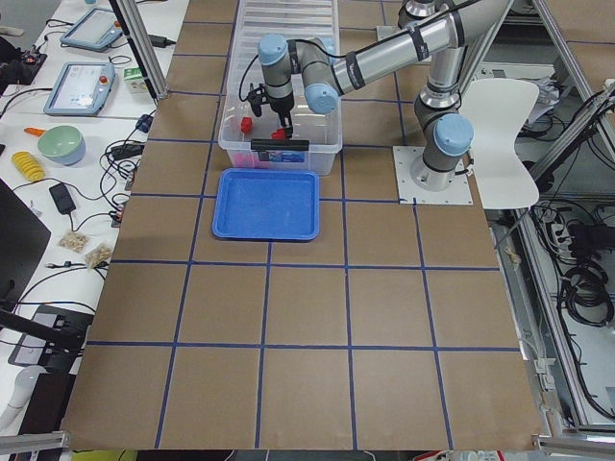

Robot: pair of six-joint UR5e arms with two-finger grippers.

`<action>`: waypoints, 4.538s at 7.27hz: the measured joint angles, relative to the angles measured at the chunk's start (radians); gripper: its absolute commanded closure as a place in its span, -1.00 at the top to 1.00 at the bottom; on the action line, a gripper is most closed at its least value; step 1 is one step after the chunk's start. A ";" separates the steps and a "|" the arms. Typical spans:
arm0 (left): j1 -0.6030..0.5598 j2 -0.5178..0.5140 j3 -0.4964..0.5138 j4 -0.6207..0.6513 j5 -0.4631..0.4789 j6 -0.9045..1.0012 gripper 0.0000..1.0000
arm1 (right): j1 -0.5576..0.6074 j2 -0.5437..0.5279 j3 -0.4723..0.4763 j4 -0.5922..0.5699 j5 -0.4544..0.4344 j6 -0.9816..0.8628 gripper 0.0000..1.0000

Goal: Place red block in blue tray from box

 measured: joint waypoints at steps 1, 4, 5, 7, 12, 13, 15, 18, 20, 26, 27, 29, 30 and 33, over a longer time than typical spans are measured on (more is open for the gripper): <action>-0.004 0.033 0.024 -0.060 -0.001 -0.008 -1.00 | 0.000 0.000 0.000 0.001 0.000 0.000 1.00; 0.004 0.095 0.078 -0.150 0.006 0.005 -1.00 | -0.002 0.000 0.000 -0.002 0.001 -0.001 1.00; 0.016 0.099 0.125 -0.197 0.022 0.040 -1.00 | -0.002 0.000 0.000 -0.003 0.002 -0.001 1.00; 0.066 0.098 0.207 -0.263 0.120 0.227 -1.00 | -0.011 0.004 -0.003 -0.006 0.001 -0.021 1.00; 0.351 0.002 0.159 -0.109 0.093 0.771 -1.00 | -0.168 0.046 -0.004 -0.052 -0.001 -0.240 1.00; 0.360 -0.037 0.102 0.016 0.079 0.834 -1.00 | -0.213 0.053 -0.002 -0.057 0.002 -0.303 1.00; 0.365 -0.099 0.014 0.187 0.066 0.908 -1.00 | -0.269 0.072 0.000 -0.063 0.005 -0.396 1.00; 0.380 -0.186 -0.011 0.235 0.022 0.896 0.62 | -0.325 0.124 0.003 -0.080 0.012 -0.474 1.00; 0.402 -0.211 -0.006 0.236 0.008 0.875 0.92 | -0.322 0.129 0.024 -0.080 0.046 -0.436 1.00; 0.356 -0.032 0.090 0.034 0.018 0.744 1.00 | -0.299 0.135 0.122 -0.176 0.074 -0.384 1.00; 0.310 0.017 0.113 -0.024 0.021 0.683 1.00 | -0.290 0.133 0.124 -0.181 0.074 -0.377 1.00; 0.185 0.102 0.191 -0.172 0.023 0.503 1.00 | -0.258 0.129 0.125 -0.183 0.074 -0.329 1.00; 0.113 0.127 0.227 -0.224 0.027 0.407 1.00 | -0.245 0.126 0.125 -0.183 0.075 -0.313 1.00; -0.071 0.145 0.275 -0.257 0.051 0.221 1.00 | -0.181 0.127 0.126 -0.183 0.075 -0.221 1.00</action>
